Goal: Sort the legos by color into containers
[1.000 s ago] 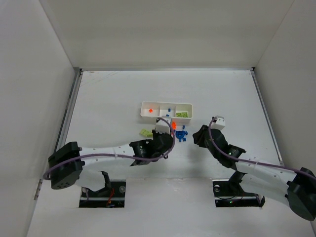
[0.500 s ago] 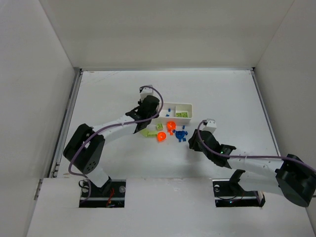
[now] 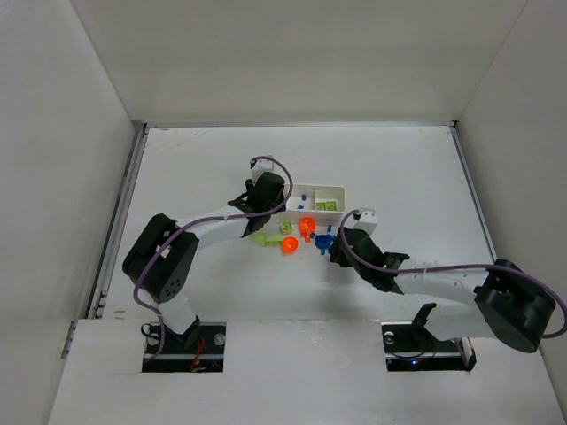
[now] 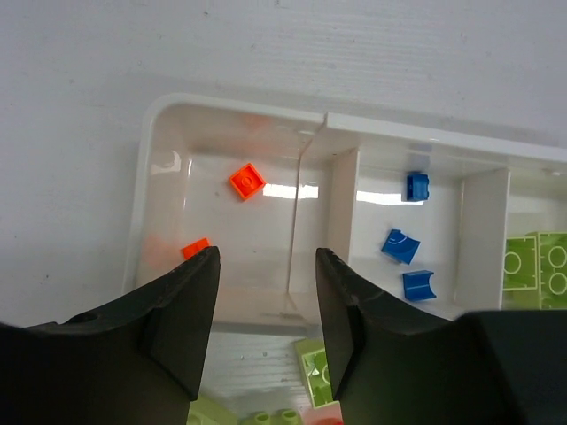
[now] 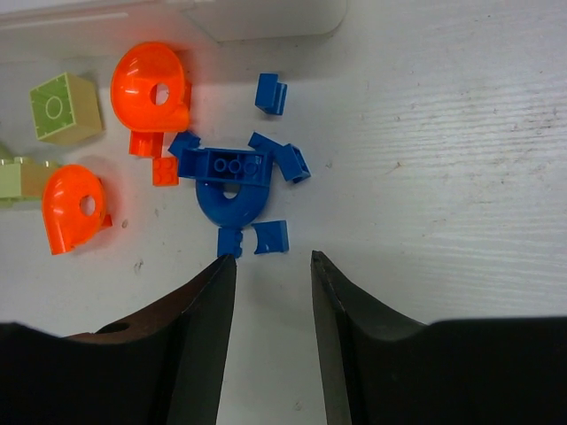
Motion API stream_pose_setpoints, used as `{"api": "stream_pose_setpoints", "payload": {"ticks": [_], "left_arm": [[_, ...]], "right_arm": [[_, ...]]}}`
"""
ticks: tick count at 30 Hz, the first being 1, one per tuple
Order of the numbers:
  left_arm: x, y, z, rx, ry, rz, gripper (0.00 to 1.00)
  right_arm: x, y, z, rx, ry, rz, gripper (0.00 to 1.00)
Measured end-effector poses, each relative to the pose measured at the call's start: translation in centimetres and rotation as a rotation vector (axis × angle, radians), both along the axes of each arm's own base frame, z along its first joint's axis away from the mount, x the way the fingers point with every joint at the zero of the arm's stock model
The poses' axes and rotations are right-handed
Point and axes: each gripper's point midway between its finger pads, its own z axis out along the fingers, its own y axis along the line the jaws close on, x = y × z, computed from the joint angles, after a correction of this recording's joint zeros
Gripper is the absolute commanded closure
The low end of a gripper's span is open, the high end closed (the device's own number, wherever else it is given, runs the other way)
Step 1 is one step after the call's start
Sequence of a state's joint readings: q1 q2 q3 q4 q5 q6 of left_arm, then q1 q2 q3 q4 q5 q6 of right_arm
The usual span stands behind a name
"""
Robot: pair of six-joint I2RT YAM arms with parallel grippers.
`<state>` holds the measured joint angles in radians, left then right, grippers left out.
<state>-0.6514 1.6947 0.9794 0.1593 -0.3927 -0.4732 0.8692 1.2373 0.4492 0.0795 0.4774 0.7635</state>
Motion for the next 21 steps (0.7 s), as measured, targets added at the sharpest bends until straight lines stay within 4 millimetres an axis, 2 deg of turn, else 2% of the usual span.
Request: {"api": "stream_pose_setpoints", "payload": {"ticks": [4,9,13,16,21], "left_arm": [[-1.9,0.4,1.2,-0.03,-0.029,-0.012,0.57],[-6.7,0.4,2.2,-0.07,-0.063,-0.072,0.58],[-10.8,0.4,1.4,-0.08,-0.065,-0.126,0.57],[-13.3,0.2,0.8,-0.089,-0.065,-0.161,0.56],[-15.5,-0.8,0.1,-0.113,-0.058,-0.191,0.54]], "right_arm": [[0.5,0.6,-0.6,-0.021,0.015,0.002,0.54],[0.9,1.1,-1.5,-0.052,0.035,0.006,0.54],[1.2,1.4,-1.2,-0.043,0.025,0.007,0.47],[1.5,1.8,-0.8,-0.029,0.011,0.009,0.45],[2.3,2.7,-1.2,-0.035,0.016,0.01,0.5]]}}
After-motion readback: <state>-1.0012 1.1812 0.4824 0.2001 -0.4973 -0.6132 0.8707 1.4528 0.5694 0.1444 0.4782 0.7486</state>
